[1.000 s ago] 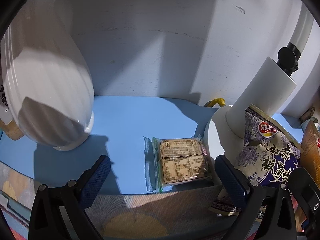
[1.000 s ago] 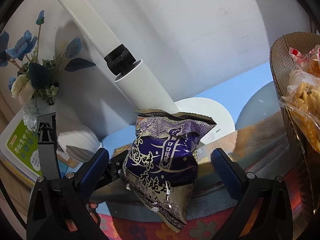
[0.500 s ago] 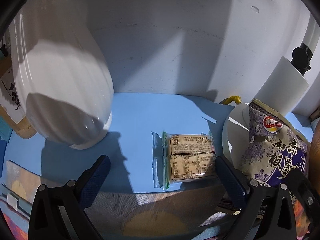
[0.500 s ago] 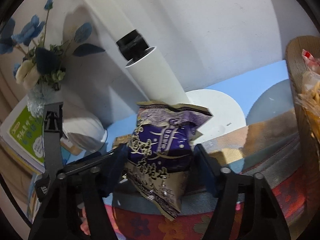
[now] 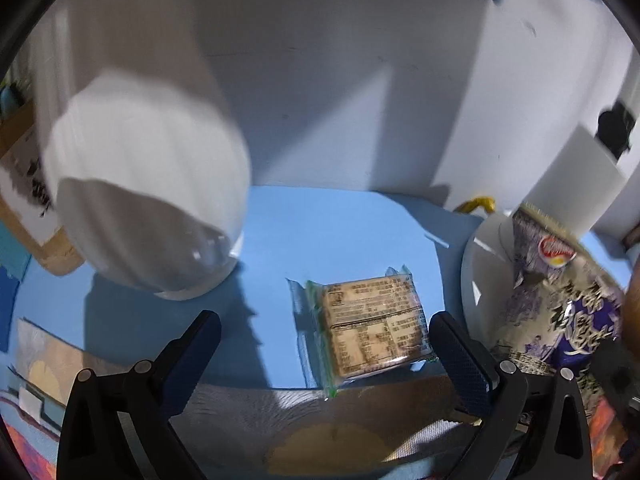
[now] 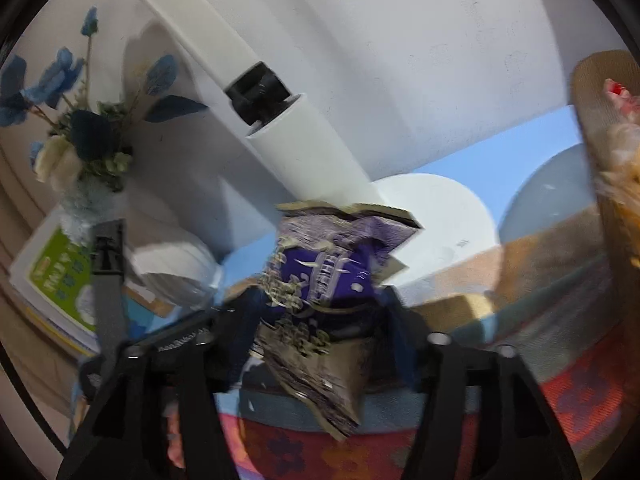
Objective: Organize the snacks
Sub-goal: 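Grasp the square cracker pack with the left gripper while the right grasps the purple chip bag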
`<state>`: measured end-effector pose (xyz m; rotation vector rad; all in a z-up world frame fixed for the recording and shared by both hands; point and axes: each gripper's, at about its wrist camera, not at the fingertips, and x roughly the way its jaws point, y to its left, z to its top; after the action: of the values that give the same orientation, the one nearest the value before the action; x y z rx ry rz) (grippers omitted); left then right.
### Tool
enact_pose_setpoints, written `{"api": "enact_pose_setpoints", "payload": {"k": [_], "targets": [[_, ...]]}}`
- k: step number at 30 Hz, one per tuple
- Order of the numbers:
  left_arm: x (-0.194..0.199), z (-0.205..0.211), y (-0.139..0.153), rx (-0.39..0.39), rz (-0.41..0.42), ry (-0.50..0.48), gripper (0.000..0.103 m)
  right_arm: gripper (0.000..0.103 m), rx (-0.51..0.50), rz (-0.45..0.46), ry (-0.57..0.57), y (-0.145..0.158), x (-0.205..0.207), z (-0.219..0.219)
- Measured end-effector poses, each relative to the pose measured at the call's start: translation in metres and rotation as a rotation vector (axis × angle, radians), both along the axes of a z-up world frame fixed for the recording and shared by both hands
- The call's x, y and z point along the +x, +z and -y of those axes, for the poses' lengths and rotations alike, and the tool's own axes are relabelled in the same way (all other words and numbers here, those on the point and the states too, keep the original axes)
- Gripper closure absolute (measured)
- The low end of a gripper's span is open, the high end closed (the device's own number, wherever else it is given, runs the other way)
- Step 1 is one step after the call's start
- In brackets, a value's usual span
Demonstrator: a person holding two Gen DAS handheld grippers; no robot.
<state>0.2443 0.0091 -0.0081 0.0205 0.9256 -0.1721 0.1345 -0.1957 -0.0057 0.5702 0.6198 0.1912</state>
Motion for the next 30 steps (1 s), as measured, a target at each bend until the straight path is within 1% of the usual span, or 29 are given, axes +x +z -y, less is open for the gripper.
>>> {"api": "enact_pose_setpoints", "payload": {"k": [2,3,4,6,9,12,18,24,26,28,29,30], "targets": [[0.002,0.011,0.0,0.055,-0.007,-0.005,0.0,0.026,-0.018,0.004,0.009,0.002,0.003,-0.004],[0.001,0.014,0.0,0.064,-0.005,-0.007,0.0,0.026,-0.034,0.002,0.007,0.003,0.003,-0.006],[0.0,0.014,0.0,0.057,-0.007,-0.006,0.0,0.026,-0.046,0.0,0.007,0.003,0.004,-0.007],[-0.001,0.016,0.0,0.062,-0.007,-0.002,0.0,0.025,-0.036,0.003,0.009,0.003,0.004,-0.007],[-0.002,0.016,-0.001,0.06,-0.006,-0.001,0.0,0.019,-0.011,0.014,0.022,0.002,0.006,-0.006],[0.002,0.019,-0.002,0.06,-0.006,-0.001,0.0,0.015,-0.027,0.015,0.03,0.002,0.008,-0.01],[-0.001,0.017,-0.001,0.06,-0.006,-0.004,0.0,0.015,-0.025,0.016,0.032,0.002,0.01,-0.013],[-0.001,0.017,-0.001,0.06,-0.006,-0.006,0.0,0.018,-0.073,-0.004,0.036,0.005,0.013,-0.02],[-0.001,0.017,-0.001,0.06,-0.006,-0.006,0.0,0.025,-0.079,-0.008,0.03,0.005,0.013,-0.02],[-0.002,0.018,-0.001,0.06,-0.006,-0.004,0.0,0.041,-0.082,-0.018,0.016,0.004,0.014,-0.019],[0.0,0.011,-0.007,0.059,-0.006,-0.003,0.0,0.045,-0.079,-0.022,0.008,0.003,0.014,-0.018],[-0.001,0.01,-0.007,0.058,-0.006,0.007,0.0,0.051,-0.075,-0.026,0.006,0.002,0.014,-0.017]]}}
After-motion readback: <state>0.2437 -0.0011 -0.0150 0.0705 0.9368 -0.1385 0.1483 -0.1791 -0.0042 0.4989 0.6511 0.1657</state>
